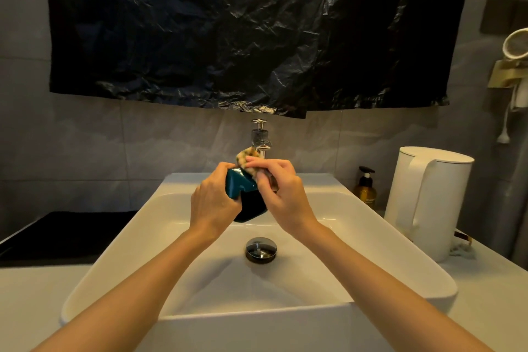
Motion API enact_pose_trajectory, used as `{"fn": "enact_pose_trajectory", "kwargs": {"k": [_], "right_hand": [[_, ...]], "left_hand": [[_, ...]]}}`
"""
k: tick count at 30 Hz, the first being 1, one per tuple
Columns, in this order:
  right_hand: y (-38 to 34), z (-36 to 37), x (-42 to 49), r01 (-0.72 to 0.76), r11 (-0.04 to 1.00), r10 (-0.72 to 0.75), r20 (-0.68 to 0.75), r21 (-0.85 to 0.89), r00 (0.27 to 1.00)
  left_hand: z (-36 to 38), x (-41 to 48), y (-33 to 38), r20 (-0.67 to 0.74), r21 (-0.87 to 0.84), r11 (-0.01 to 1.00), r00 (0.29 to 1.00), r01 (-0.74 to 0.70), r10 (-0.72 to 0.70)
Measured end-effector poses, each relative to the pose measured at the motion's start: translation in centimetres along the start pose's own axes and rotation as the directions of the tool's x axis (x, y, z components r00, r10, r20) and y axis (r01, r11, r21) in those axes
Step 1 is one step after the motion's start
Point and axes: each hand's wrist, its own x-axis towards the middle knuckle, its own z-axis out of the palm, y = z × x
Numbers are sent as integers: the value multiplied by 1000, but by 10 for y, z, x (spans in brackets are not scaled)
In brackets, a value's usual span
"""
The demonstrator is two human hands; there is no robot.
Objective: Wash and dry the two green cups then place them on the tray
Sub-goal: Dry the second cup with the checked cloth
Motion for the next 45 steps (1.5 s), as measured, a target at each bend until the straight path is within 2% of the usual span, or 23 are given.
{"fn": "enact_pose_trajectory", "kwargs": {"k": [4,8,10,12,14,16,19,23,27,29,32,35,39,41,44,45], "right_hand": [[10,-5,0,-189,977,191,-12,96,981],[4,-3,-2,-318,912,304,93,260,948],[1,1,-3,-310,906,281,138,288,950],[3,3,-4,-226,959,206,132,169,970],[7,4,-3,-180,978,173,70,107,982],[7,3,-2,-208,973,211,-15,101,977],[6,-1,-1,-214,976,209,-100,-40,973],[12,-10,2,-105,948,70,-125,-302,990],[16,-12,0,48,872,-57,-3,-488,998],[15,-9,-2,126,831,-118,50,-542,992],[13,-3,-3,187,814,-167,86,-550,982],[8,4,-6,262,843,-222,139,-470,965],[5,10,-6,425,796,-336,268,-431,903],[9,7,-5,407,815,-324,260,-411,910],[12,3,-6,290,866,-241,170,-407,956],[11,4,-7,304,856,-257,167,-418,952]], "left_hand": [[-2,6,-2,-98,-197,976,989,92,-113],[-5,10,1,-113,-433,889,969,149,-218],[-6,10,3,-103,-491,858,968,150,-228],[-7,8,4,-95,-521,844,974,128,-206],[-6,6,7,-75,-540,834,981,110,-178],[-3,2,11,-42,-548,831,989,94,-140],[3,-1,15,17,-538,837,994,99,-107],[8,2,12,123,-515,843,987,155,-106],[14,-3,9,118,-279,960,993,32,1],[17,-5,10,96,-150,987,995,54,-39],[16,-3,7,59,-76,992,994,102,-97],[12,-2,5,56,-56,990,991,128,-125],[7,3,1,33,1,985,985,171,-170],[6,4,0,36,9,982,981,188,-188],[5,5,-2,49,-9,973,972,231,-230],[5,5,-2,50,-7,972,971,235,-235]]}}
